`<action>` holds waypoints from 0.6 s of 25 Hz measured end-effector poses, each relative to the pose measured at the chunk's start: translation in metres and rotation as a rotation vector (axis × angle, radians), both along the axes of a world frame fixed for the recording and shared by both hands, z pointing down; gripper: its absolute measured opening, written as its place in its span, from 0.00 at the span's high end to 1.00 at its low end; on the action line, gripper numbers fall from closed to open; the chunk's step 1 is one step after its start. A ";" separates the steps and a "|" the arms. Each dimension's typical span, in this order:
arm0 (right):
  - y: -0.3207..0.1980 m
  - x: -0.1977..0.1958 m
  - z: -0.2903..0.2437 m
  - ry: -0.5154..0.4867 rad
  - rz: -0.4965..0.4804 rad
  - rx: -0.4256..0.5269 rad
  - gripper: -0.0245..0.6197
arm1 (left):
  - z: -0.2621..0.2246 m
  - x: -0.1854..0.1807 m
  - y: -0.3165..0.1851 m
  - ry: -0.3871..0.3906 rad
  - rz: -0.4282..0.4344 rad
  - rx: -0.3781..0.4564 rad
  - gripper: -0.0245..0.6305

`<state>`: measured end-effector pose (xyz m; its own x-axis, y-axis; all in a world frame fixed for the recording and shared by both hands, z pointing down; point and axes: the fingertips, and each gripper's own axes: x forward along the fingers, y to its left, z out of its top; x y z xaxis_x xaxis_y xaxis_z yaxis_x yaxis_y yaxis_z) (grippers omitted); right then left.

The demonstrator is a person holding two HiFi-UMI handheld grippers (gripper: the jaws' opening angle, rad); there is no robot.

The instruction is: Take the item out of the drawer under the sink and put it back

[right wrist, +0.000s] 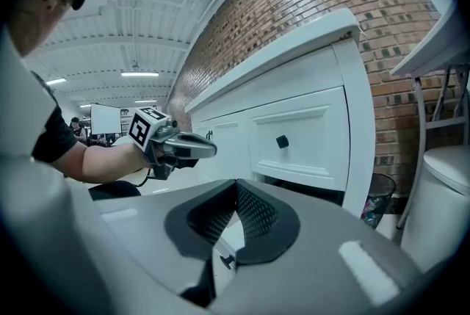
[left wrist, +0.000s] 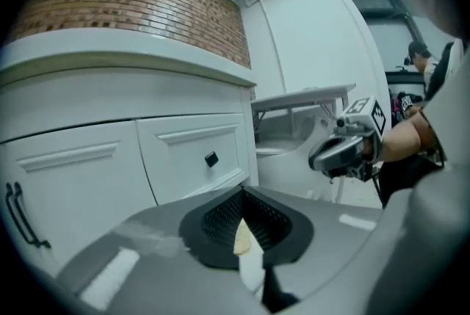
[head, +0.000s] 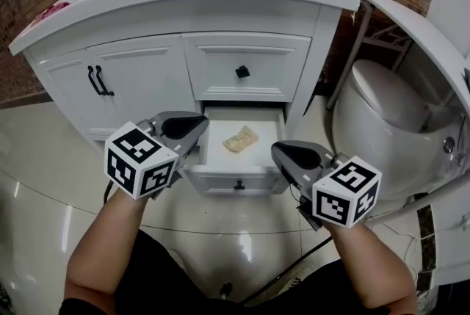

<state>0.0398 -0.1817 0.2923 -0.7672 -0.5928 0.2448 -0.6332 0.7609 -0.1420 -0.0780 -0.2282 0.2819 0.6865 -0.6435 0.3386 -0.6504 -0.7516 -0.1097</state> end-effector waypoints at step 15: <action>0.009 -0.004 0.013 0.041 -0.014 -0.033 0.95 | 0.033 0.022 0.066 0.062 0.108 -0.029 0.95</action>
